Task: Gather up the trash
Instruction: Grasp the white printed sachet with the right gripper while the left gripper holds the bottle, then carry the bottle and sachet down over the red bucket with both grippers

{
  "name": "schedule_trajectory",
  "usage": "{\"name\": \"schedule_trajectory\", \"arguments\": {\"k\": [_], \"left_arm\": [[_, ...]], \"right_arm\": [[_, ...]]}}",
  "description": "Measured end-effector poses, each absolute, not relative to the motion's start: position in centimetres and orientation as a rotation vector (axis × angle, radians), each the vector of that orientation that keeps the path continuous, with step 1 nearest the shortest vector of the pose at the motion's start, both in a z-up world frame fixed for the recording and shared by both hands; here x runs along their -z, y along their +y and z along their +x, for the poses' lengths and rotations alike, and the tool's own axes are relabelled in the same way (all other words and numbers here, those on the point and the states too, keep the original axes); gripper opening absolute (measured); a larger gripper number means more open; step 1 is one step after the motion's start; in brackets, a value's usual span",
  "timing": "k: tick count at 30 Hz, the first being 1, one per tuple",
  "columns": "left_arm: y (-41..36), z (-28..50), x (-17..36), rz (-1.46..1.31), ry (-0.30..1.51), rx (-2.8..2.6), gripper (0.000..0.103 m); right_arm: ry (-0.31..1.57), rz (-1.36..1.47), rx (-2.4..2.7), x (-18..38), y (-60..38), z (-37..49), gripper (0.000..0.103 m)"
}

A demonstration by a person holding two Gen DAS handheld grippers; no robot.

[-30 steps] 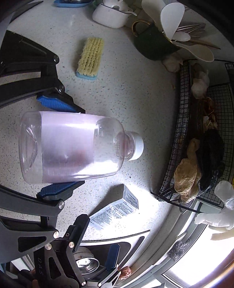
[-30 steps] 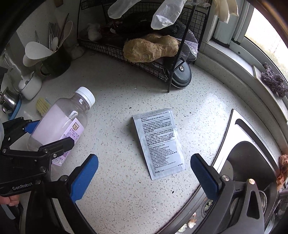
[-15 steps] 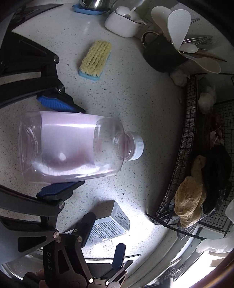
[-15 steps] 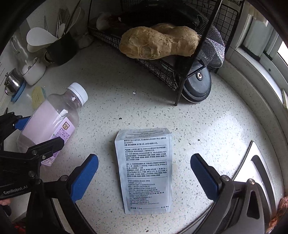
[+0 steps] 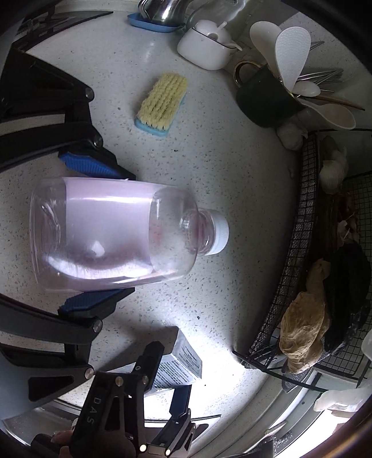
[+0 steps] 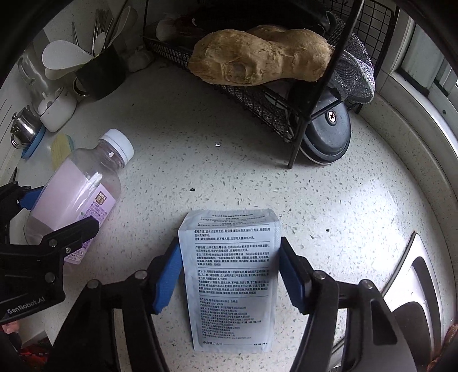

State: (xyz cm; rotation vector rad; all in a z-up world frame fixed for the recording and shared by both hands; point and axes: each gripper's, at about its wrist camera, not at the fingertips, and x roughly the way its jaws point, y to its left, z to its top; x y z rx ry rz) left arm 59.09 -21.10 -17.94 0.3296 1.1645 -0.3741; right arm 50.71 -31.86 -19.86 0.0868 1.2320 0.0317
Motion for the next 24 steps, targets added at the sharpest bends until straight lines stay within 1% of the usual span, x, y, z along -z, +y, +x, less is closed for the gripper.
{"name": "schedule_trajectory", "arguments": {"k": [12, 24], "left_arm": [[-15.4, 51.6, 14.8, 0.247, 1.130, 0.386, 0.066], [-8.8, 42.7, 12.8, 0.227, 1.102, 0.348, 0.066]], "right_arm": [[1.197, 0.070, -0.078, 16.1, -26.7, 45.6, 0.061], [1.146, 0.051, -0.118, 13.0, -19.7, 37.5, 0.061]]}}
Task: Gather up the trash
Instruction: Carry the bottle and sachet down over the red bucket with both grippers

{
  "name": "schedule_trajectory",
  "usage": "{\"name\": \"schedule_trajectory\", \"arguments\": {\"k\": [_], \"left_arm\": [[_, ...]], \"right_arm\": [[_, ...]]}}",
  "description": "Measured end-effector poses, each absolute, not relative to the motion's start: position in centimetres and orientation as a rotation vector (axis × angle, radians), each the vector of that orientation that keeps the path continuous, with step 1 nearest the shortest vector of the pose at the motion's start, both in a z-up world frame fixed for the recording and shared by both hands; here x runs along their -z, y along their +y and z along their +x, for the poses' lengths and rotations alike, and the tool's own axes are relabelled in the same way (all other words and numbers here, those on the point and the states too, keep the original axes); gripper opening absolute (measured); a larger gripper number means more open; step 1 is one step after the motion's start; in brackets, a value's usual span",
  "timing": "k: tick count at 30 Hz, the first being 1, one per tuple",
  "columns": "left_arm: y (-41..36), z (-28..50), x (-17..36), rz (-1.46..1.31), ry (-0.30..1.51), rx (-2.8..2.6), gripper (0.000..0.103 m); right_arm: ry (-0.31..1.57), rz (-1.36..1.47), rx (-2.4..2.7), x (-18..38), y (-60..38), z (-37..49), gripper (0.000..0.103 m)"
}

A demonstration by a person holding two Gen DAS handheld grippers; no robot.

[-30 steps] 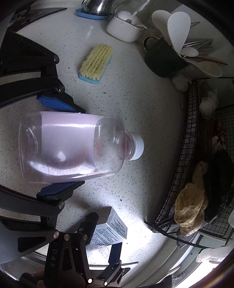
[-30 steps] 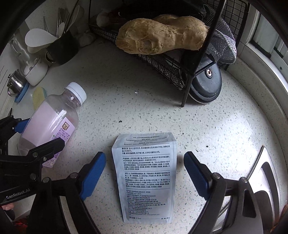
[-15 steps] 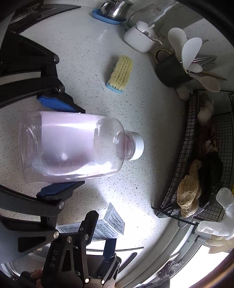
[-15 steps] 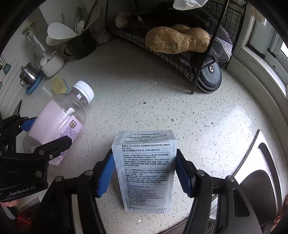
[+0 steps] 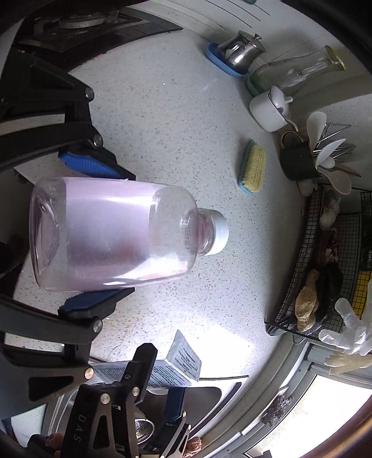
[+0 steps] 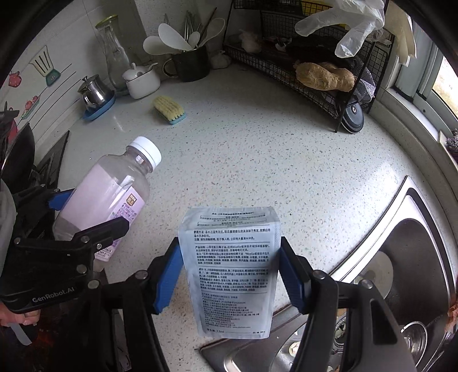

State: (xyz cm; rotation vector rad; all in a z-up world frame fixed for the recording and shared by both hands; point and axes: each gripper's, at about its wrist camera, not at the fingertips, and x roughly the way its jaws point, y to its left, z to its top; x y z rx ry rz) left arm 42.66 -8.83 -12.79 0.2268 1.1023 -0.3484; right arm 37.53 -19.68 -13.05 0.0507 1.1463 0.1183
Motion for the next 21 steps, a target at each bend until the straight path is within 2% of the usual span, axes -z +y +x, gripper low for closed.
{"name": "schedule_trajectory", "arguments": {"k": [12, 21], "left_arm": [[-0.5, 30.6, 10.3, 0.166, 1.037, 0.315, 0.066], [5.3, 23.4, 11.9, 0.110, 1.070, 0.290, 0.066]], "right_arm": [[1.091, 0.024, -0.156, 10.9, -13.3, 29.2, 0.061], [1.100, -0.014, -0.201, 11.4, -8.6, 22.8, 0.061]]}}
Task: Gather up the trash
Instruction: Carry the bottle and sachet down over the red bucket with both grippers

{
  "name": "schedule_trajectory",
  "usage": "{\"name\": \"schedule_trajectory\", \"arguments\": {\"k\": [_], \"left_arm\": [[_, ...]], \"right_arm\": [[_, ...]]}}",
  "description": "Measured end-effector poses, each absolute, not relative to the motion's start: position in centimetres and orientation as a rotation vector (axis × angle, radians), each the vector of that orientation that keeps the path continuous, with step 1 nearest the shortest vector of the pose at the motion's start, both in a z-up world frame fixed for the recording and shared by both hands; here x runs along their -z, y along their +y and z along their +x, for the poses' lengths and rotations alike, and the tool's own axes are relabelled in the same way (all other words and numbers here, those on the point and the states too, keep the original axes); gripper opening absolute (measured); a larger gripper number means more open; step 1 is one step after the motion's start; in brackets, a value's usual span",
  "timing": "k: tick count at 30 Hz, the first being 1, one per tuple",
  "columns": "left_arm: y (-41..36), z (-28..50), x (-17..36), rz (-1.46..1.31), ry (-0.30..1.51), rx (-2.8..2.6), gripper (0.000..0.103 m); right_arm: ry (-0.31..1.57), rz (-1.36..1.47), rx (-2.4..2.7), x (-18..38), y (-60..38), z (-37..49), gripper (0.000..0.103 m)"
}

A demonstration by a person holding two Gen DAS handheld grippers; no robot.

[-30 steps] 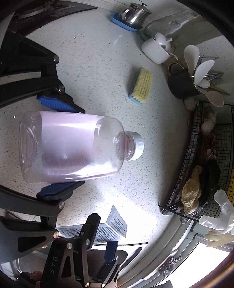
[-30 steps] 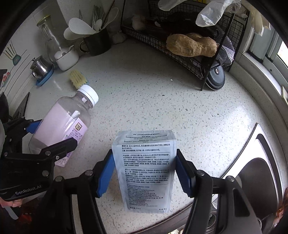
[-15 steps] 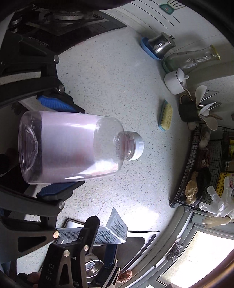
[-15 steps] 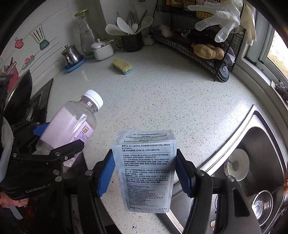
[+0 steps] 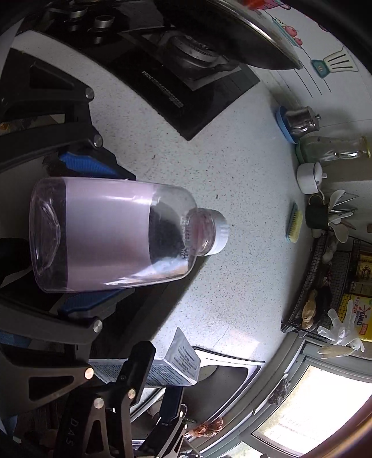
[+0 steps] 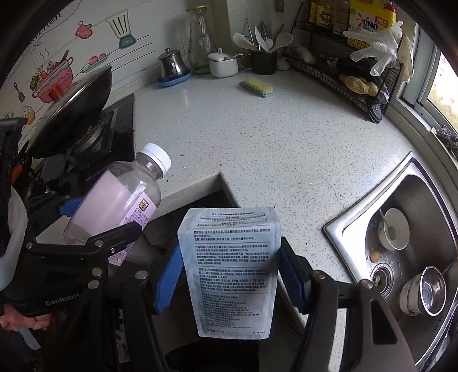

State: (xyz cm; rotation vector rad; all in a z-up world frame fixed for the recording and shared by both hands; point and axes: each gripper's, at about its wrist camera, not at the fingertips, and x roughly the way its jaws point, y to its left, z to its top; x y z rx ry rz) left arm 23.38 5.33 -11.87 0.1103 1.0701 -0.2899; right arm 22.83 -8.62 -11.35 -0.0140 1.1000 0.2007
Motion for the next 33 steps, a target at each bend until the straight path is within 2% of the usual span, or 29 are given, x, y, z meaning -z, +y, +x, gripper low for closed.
{"name": "schedule_trajectory", "arguments": {"k": [9, 18, 27, 33], "left_arm": [[8.8, 18.6, 16.7, 0.039, 1.185, 0.262, 0.066], [9.7, 17.1, 22.6, 0.005, 1.289, 0.247, 0.066], [9.3, 18.4, 30.3, -0.008, 1.364, 0.250, 0.066], [9.0, 20.6, 37.6, 0.013, 1.400, 0.254, 0.066]], "right_arm": [[1.185, -0.061, -0.231, 15.1, -5.1, 19.4, 0.061], [1.250, -0.089, -0.255, 20.3, -3.9, 18.4, 0.061], [1.303, -0.052, -0.261, 27.7, -3.9, 19.5, 0.061], [1.327, -0.038, -0.235, 35.3, -4.5, 20.9, 0.061]]}}
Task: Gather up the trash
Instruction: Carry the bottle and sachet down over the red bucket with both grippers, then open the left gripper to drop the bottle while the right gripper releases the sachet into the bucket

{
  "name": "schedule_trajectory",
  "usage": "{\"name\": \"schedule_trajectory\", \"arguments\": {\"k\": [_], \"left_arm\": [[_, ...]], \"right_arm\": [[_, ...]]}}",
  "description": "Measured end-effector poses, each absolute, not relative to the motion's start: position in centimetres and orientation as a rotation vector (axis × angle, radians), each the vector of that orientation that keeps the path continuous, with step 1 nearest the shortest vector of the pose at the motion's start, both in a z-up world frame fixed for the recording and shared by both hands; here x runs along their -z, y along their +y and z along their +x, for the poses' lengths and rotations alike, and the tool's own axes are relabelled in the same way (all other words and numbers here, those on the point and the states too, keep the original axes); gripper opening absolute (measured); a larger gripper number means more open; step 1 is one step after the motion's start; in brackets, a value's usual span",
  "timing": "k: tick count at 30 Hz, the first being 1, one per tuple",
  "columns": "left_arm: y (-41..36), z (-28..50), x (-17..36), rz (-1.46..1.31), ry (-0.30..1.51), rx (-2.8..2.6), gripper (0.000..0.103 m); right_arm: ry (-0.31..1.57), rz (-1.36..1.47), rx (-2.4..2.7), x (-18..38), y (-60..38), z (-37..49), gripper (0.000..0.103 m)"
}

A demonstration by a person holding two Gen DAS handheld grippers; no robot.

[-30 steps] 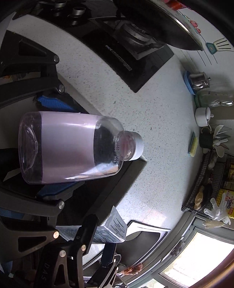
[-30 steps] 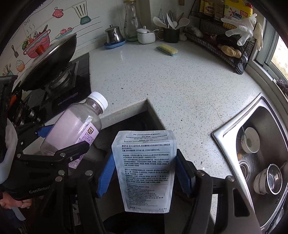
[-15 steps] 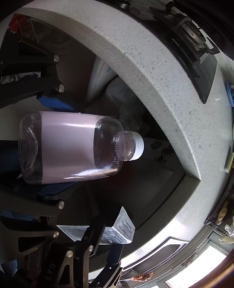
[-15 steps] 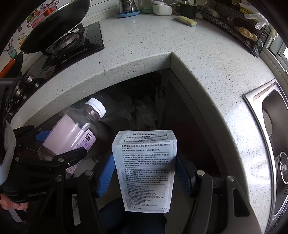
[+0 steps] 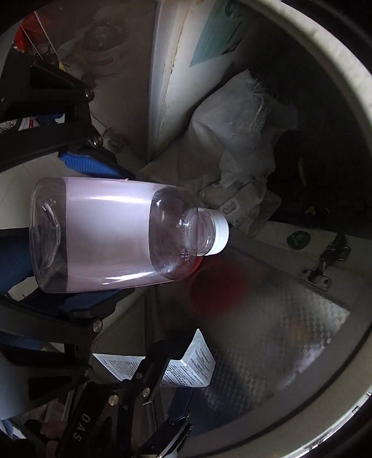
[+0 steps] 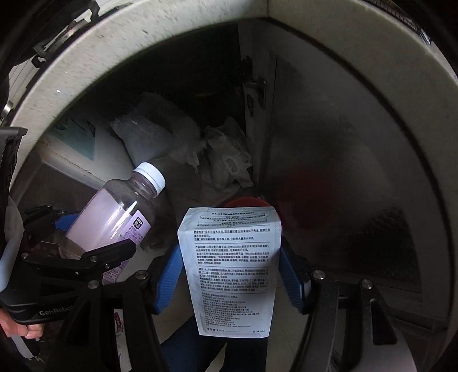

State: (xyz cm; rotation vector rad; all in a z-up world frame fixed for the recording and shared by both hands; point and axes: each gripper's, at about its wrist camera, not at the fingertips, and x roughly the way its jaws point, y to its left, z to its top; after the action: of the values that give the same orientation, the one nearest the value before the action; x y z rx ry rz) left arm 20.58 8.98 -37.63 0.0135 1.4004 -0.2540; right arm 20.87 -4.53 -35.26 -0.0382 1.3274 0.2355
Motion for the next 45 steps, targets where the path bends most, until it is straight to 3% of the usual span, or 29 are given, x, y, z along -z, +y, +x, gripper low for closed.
{"name": "schedule_trajectory", "arguments": {"k": [11, 21, 26, 30, 45], "left_arm": [[6.6, 23.8, 55.0, 0.070, 1.484, 0.344, 0.066], [3.8, 26.3, 63.7, 0.095, 1.530, 0.429, 0.066], [2.6, 26.5, 65.0, 0.118, 1.545, 0.449, 0.067], [2.3, 26.5, 65.1, 0.121, 1.530, 0.455, 0.079], [6.7, 25.4, 64.6, 0.085, 1.523, 0.340, 0.084]], "right_arm": [[1.371, 0.013, -0.161, 50.8, -6.2, 24.3, 0.061], [1.421, 0.080, -0.069, 58.1, -8.6, 24.3, 0.061], [1.424, 0.084, -0.027, 59.0, -9.6, 24.0, 0.061], [1.430, 0.093, -0.017, 58.8, -9.8, 23.8, 0.061], [1.428, 0.006, -0.133, 58.7, -6.9, 24.6, 0.061]]}}
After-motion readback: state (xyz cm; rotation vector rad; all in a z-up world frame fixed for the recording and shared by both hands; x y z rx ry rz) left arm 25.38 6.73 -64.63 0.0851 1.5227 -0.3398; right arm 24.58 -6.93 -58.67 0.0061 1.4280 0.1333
